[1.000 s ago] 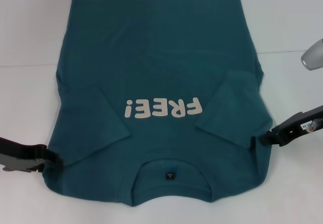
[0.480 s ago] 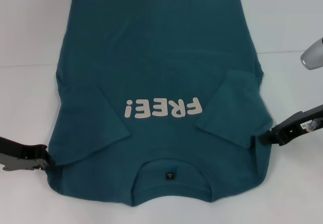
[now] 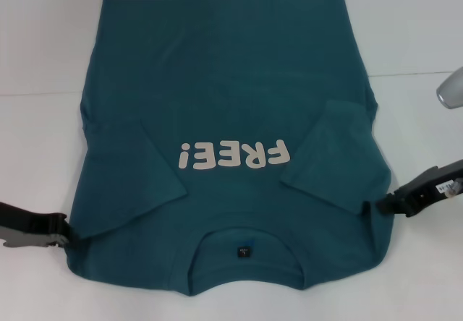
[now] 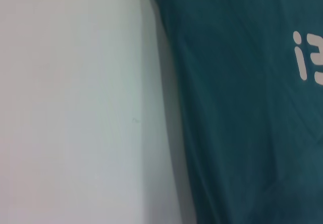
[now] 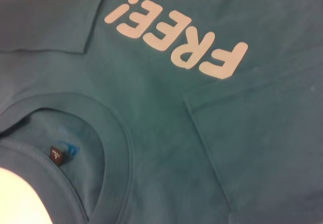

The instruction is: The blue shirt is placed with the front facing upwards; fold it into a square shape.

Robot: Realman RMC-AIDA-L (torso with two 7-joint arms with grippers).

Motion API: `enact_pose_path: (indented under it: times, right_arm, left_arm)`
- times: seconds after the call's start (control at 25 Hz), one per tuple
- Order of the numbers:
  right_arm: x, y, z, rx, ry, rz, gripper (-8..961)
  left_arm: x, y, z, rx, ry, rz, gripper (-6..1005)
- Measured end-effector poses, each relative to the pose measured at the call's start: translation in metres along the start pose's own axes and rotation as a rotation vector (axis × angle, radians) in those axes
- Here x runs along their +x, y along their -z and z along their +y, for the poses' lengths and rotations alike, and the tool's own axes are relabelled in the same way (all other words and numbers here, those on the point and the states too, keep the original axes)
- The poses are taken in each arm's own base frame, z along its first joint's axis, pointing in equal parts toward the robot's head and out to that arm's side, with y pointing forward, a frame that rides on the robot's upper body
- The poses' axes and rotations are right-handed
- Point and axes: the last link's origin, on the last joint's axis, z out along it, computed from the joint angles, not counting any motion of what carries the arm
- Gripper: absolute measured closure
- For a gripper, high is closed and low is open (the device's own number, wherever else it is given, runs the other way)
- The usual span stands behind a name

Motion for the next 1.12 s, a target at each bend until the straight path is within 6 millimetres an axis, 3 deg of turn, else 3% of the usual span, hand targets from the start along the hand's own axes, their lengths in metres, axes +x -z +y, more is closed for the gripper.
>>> enact_pose_path:
  times: [0.56, 1.12]
  right_arm:
    - [0.024, 0.013, 0.003, -0.016, -0.026, -0.071, 916]
    - [0.023, 0.012, 0.004, -0.018, -0.018, -0.062, 916]
  left_arm:
    - [-0.017, 0.004, 0.001, -0.043, -0.083, 0.028, 972]
    - [-0.019, 0.014, 0.011, -0.139, -0.094, 0.021, 971]
